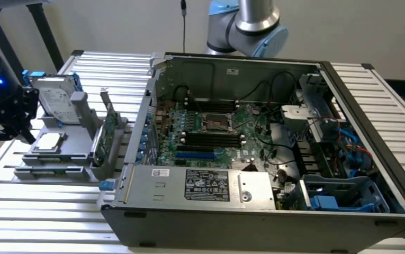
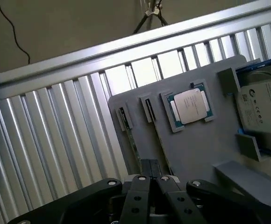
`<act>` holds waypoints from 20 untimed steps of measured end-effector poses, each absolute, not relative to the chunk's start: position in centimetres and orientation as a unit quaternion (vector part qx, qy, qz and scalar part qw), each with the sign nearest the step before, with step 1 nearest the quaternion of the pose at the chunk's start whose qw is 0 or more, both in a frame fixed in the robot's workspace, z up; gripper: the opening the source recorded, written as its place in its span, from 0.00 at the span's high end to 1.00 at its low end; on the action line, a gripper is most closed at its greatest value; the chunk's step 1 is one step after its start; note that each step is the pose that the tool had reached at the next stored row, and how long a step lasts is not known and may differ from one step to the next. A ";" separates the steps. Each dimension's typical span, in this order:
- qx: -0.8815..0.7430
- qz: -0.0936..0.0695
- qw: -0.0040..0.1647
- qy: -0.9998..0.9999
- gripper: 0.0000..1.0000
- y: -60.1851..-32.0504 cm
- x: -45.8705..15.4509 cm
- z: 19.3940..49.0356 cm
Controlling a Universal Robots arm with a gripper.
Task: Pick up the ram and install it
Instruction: 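Pick up the ram and move it above insertion slot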
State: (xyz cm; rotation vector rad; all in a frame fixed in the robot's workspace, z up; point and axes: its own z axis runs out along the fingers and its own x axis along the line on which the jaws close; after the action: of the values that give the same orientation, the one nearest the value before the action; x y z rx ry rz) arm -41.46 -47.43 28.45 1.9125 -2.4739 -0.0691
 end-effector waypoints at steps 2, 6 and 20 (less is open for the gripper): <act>0.626 -0.021 0.006 -0.780 0.89 -47.4 -41.5 28.4; 0.654 -0.019 0.004 -0.757 0.89 -47.4 -41.5 28.4; 0.703 -0.014 0.000 -0.711 0.89 -47.4 -41.0 28.4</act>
State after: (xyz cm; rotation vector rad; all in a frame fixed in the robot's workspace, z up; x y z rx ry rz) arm -40.96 -47.44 28.44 2.2076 -2.2346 -0.0432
